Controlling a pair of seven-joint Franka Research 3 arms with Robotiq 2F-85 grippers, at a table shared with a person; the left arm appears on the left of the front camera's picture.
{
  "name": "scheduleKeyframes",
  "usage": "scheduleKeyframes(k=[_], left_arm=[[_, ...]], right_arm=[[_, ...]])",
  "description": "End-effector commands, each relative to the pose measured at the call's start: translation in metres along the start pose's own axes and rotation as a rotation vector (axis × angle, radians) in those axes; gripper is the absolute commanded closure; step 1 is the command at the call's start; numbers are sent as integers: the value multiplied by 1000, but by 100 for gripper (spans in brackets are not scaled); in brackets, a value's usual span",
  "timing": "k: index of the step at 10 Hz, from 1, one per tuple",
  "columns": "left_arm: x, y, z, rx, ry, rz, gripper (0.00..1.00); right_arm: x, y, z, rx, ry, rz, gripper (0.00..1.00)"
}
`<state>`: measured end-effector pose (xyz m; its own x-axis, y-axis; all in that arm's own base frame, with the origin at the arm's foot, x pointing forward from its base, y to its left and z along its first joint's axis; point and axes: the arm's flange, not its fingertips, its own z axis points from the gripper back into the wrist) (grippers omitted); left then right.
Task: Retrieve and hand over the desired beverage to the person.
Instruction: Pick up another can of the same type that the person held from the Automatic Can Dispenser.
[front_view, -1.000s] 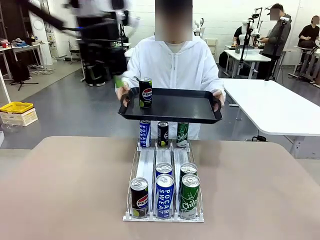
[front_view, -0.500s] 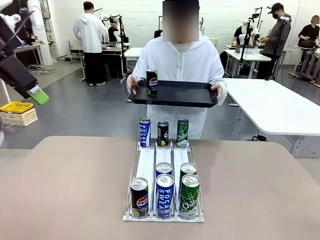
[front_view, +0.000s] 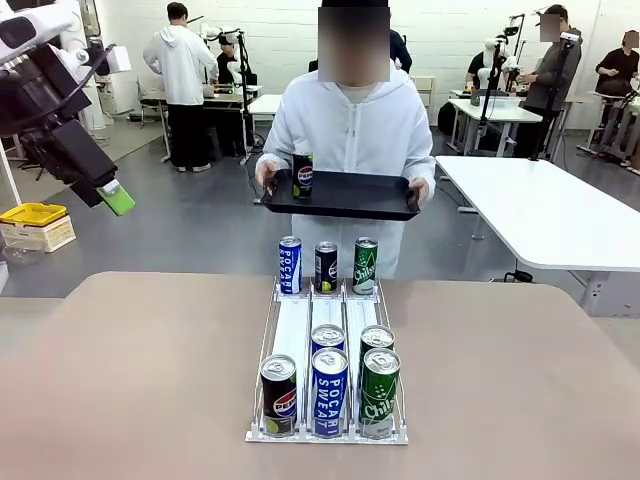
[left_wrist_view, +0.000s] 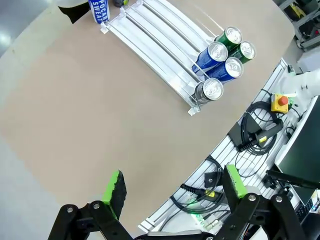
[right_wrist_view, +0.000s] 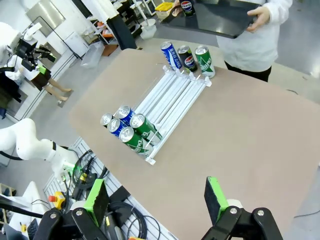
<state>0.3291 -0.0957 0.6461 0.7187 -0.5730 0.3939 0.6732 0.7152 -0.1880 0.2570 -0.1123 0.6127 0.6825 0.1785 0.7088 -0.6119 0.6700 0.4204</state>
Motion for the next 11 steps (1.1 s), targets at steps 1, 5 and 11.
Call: scheduleKeyframes(k=[1,5,11], left_arm=[[-9,-4,5,6,-14,-7,0],[-9,-4,5,6,-14,-7,0],[-69,85,67,-147,-361,-14,0]], right_arm=[[0,0,-1,23,-17,14,0],[0,0,-1,23,-17,14,0],[0,0,-1,23,-17,14,0]])
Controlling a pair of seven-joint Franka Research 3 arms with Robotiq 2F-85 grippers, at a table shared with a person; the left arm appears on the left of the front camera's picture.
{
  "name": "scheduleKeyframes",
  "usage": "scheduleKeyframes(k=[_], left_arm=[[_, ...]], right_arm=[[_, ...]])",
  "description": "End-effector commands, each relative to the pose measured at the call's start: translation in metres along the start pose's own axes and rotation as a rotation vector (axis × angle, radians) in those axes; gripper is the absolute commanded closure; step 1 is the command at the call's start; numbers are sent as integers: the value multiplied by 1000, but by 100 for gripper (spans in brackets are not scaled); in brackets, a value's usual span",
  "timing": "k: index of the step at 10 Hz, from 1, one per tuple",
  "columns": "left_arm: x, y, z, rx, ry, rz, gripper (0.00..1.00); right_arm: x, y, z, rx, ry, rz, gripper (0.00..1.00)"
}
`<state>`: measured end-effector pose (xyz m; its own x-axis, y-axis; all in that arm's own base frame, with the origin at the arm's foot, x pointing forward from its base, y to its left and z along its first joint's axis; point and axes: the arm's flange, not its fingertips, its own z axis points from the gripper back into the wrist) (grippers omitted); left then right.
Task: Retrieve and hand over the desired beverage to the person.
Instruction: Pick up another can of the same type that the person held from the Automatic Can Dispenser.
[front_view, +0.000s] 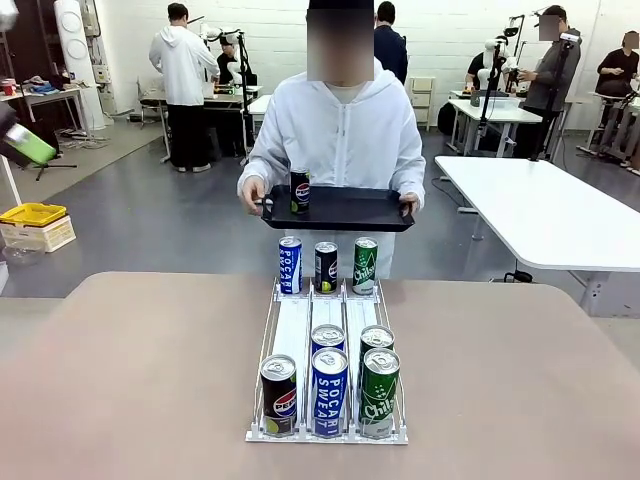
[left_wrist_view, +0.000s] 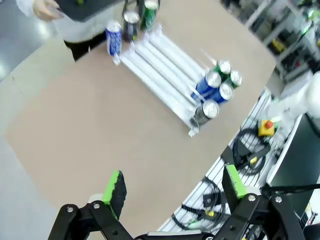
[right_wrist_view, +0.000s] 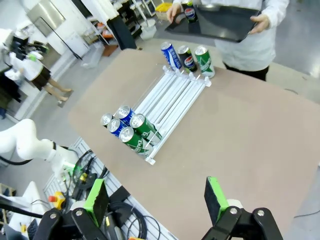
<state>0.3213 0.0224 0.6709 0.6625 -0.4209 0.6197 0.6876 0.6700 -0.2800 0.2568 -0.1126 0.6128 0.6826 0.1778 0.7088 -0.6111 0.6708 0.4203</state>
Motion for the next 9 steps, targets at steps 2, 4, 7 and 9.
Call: scheduleKeyframes(k=[2,4,7,9], left_arm=[[-22,36,-5,-124,-140,-5,0],[-33,43,2,-164,-133,35,0],[-30,44,4,-133,-140,37,0],[-30,44,4,-133,-140,37,0]], right_arm=[[0,0,-2,24,-16,14,0],[0,0,-2,24,-16,14,0],[0,0,-2,24,-16,14,0],[0,0,-2,24,-16,14,0]])
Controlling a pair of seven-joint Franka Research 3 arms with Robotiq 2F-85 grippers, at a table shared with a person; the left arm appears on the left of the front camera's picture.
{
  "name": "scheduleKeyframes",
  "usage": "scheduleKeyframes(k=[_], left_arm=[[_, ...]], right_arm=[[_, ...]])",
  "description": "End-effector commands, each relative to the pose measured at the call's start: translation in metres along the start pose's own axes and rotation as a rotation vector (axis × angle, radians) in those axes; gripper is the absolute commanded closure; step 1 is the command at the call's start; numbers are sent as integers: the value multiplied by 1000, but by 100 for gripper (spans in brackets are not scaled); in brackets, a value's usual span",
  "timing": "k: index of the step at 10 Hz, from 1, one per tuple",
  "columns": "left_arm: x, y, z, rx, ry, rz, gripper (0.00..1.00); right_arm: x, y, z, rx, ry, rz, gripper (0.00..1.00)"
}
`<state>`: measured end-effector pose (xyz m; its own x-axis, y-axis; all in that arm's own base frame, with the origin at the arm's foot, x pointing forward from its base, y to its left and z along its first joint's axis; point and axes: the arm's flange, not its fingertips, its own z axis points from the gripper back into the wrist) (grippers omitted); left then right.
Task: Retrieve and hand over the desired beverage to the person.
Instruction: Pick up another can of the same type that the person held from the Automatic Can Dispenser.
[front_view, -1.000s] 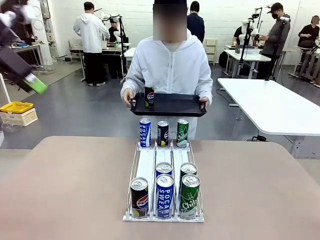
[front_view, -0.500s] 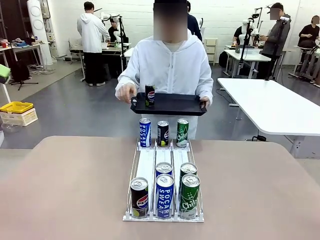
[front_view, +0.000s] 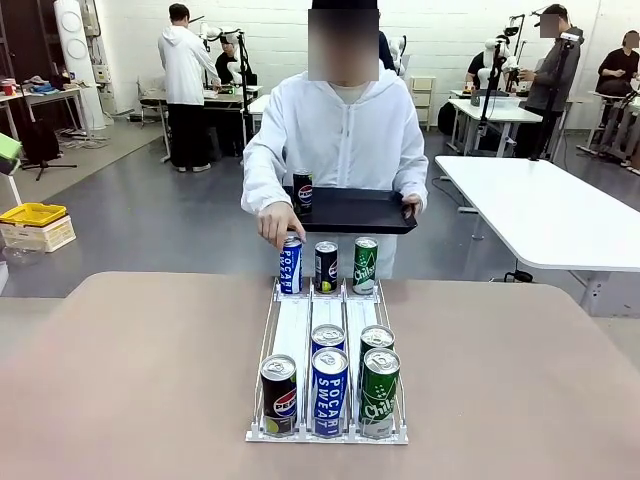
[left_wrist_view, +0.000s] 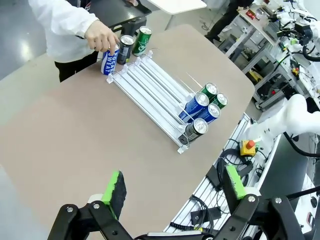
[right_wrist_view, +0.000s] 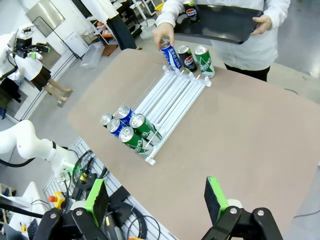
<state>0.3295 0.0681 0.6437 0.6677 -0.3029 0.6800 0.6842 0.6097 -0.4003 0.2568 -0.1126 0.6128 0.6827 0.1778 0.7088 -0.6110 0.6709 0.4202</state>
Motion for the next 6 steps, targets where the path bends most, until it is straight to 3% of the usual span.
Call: scheduleKeyframes(k=[1,6], left_arm=[[0,1,-1,-13,-19,-23,0],[0,1,-1,-13,-19,-23,0]], right_arm=[[0,0,-2,24,-16,14,0],[0,0,-2,24,-16,14,0]])
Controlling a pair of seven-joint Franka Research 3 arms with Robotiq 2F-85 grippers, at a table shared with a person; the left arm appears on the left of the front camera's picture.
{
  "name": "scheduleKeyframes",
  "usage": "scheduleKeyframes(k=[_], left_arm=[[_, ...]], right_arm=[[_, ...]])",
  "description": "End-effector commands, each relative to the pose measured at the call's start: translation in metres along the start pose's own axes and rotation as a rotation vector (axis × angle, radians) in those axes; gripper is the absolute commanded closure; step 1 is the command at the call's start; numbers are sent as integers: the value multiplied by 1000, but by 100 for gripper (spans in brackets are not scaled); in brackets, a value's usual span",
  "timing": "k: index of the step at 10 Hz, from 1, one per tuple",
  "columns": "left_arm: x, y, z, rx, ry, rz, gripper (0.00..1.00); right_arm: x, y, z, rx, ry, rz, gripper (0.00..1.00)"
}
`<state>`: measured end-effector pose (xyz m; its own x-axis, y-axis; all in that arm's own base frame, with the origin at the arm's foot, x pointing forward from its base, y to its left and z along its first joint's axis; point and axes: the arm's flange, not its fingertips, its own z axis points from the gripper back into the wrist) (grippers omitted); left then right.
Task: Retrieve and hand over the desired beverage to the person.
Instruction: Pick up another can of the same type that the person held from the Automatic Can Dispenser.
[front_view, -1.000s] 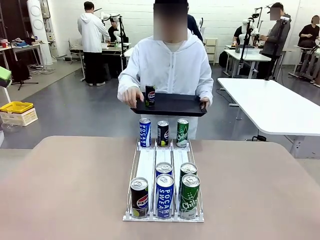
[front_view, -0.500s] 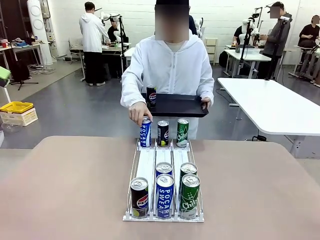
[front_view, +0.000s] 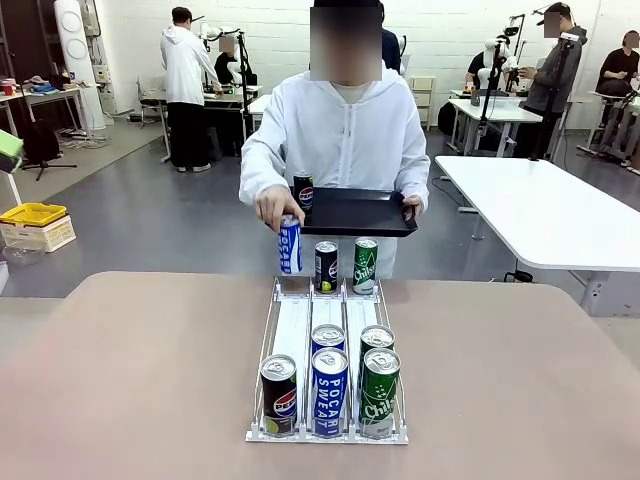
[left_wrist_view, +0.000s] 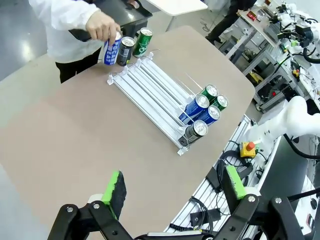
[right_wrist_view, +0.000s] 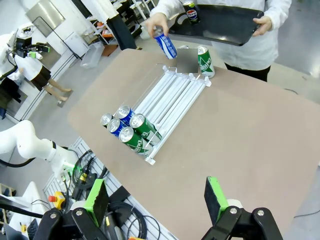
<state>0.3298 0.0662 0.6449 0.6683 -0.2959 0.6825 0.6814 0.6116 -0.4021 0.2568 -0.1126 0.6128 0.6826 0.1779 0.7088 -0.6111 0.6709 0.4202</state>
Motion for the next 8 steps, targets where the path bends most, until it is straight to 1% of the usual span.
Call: scheduleKeyframes(k=[1,8], left_arm=[[-1,2,-1,-15,-13,-26,0],[-1,2,-1,-15,-13,-26,0]], right_arm=[[0,0,-2,24,-16,14,0],[0,0,-2,24,-16,14,0]])
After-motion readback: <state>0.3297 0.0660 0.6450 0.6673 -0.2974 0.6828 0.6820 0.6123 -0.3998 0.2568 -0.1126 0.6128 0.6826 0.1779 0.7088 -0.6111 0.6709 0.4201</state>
